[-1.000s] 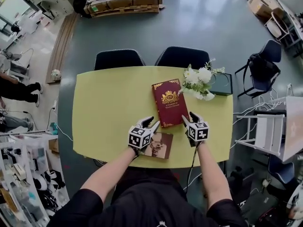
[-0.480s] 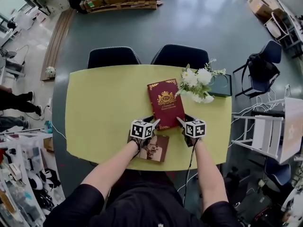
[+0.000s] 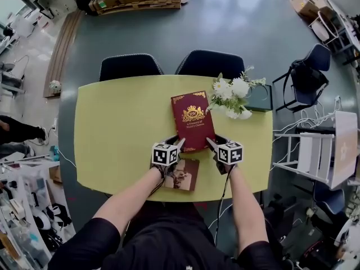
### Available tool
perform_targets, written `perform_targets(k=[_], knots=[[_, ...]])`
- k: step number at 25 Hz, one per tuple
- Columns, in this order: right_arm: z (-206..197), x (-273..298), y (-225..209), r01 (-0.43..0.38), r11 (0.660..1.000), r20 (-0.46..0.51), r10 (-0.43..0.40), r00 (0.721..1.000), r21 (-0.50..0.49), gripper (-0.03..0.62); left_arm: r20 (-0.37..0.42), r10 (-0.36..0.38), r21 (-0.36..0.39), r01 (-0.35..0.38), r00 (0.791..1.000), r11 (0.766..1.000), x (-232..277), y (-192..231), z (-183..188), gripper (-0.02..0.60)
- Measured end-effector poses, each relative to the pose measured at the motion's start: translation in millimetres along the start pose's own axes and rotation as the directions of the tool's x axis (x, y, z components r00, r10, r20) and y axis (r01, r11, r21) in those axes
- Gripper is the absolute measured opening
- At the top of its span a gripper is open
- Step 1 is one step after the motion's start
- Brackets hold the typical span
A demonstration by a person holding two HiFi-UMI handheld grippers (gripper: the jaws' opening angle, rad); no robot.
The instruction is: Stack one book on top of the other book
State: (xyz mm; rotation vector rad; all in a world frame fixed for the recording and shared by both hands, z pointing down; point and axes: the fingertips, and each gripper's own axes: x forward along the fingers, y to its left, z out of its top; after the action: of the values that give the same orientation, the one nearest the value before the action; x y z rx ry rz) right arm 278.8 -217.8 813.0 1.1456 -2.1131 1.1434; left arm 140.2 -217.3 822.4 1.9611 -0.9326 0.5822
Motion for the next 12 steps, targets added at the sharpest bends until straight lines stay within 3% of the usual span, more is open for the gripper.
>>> perform_targets(k=[6, 12], knots=[[11, -8, 32, 0.002, 1.000, 0.072, -0.003, 0.997, 0.010, 0.172, 0.056, 0.007, 0.028, -0.009, 0.998, 1.000, -26, 10, 11, 0.150], [16, 1, 84, -0.005, 0.999, 0.131, 0.001, 0.991, 0.032, 0.172, 0.111, 0.059, 0.072, -0.067, 0.992, 0.995, -73, 35, 20, 0.141]])
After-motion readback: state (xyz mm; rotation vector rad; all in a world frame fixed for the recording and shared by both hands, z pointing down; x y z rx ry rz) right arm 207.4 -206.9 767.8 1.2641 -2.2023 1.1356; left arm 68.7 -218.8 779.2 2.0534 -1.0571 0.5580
